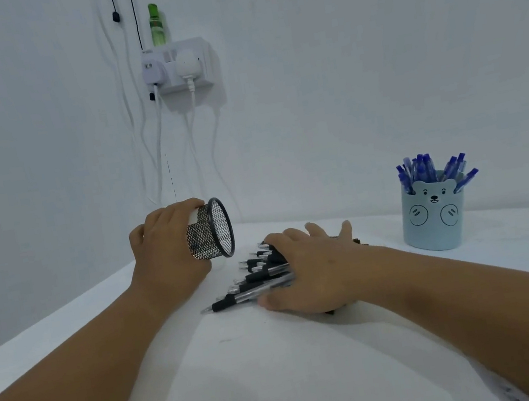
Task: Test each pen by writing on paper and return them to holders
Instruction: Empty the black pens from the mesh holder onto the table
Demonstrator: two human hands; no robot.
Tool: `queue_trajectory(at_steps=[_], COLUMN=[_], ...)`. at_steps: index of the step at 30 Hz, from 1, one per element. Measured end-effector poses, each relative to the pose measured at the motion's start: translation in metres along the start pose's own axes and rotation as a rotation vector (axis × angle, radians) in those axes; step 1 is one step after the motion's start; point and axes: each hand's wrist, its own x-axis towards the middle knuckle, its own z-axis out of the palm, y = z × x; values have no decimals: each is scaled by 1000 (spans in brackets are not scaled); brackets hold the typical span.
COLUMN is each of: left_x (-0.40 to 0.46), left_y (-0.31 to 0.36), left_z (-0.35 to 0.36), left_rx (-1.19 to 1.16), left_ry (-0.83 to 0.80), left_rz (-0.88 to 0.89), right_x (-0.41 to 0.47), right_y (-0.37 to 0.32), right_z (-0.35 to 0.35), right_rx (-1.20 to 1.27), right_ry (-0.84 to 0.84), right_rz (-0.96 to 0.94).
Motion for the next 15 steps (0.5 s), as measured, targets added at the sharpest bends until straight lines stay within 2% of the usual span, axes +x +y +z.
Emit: queue_trajectory(at_steps=[3, 6, 9, 13, 15], left_x=[0, 0, -2, -3, -3], left_y=[3, 4, 4, 7, 7], left_z=[0, -3, -5, -7, -7], left_rx=[-19, -37, -50, -60, -58], left_ry=[0, -1, 1, 11, 16], left_rz=[6, 1, -7, -11, -9], right_x=[0, 4, 0, -14, -24], right_y=[4, 4, -3, -15, -19], right_z=[-12, -19, -12, -1, -2], right_rx=[-19, -38, -70, -269, -247], right_ry=[-67, -65, 12, 187, 277], right_rz=[18, 34, -36, -248, -270])
